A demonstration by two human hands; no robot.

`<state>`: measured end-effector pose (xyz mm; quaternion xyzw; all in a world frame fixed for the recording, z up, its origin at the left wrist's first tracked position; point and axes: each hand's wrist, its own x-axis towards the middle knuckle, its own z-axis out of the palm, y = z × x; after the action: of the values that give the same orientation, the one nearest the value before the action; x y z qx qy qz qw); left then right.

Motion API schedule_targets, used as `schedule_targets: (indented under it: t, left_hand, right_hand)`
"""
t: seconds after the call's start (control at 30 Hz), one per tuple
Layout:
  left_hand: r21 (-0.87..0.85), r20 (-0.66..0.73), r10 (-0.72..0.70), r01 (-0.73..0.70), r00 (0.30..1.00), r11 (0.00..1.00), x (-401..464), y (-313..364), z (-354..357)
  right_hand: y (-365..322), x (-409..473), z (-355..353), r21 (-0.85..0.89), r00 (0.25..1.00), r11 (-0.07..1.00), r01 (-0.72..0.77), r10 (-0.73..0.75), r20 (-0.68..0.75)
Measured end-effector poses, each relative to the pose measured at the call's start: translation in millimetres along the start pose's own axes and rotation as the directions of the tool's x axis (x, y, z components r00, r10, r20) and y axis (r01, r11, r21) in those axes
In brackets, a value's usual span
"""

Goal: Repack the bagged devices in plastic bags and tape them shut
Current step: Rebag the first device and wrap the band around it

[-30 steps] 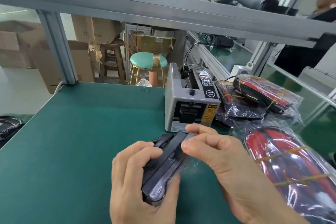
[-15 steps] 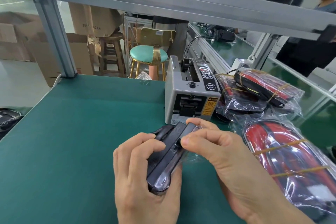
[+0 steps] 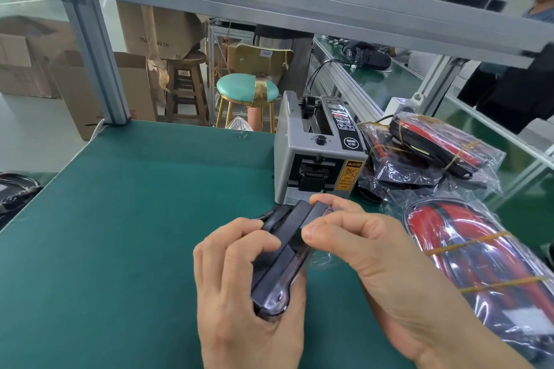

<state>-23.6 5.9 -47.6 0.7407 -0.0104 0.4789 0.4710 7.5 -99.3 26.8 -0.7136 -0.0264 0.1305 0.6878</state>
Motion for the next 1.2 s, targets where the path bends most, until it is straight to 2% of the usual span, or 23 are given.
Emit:
schedule_targets:
  t: [0.3, 0.53, 0.73, 0.83, 0.9, 1.07, 1.2]
  left_hand:
    - [0.026, 0.044, 0.022, -0.023, 0.999, 0.999, 1.7, 6.0, 0.7]
    - [0.026, 0.074, 0.018, -0.020, 0.997, 0.999, 3.9, 7.4, 0.8]
    - [0.027, 0.066, 0.021, -0.023, 0.998, 0.999, 1.9, 8.4, 3.6]
    - [0.030, 0.060, 0.021, -0.023, 0.998, 0.999, 1.9, 9.7, 4.0]
    - [0.039, 0.060, 0.013, -0.015, 0.998, 0.999, 2.1, 9.8, 2.8]
    - [0.036, 0.074, -0.004, 0.002, 0.997, 0.999, 2.3, 10.3, 0.6]
    - [0.037, 0.076, 0.008, -0.011, 0.997, 0.999, 3.3, 12.8, 1.0]
  right_hand:
    - [1.4, -1.9, -0.9, -0.095, 0.998, 0.995, 0.019, -0.025, -0.062]
    - [2.3, -1.2, -3.7, -0.145, 0.998, 0.989, 0.033, -0.042, -0.055]
    - [9.6, -0.2, -4.0, -0.275, 0.982, 0.959, 0.072, -0.117, -0.150]
    - [14.7, 1.1, -8.4, -0.265, 0.967, 0.960, 0.087, -0.145, -0.210]
    - [16.5, 2.4, -12.9, -0.202, 0.966, 0.977, 0.065, -0.112, -0.233]
    - [11.1, 3.5, -10.8, -0.091, 0.986, 0.993, 0.072, -0.085, -0.147]
    - [11.0, 2.6, -6.3, -0.247, 0.992, 0.964, 0.103, -0.117, -0.044]
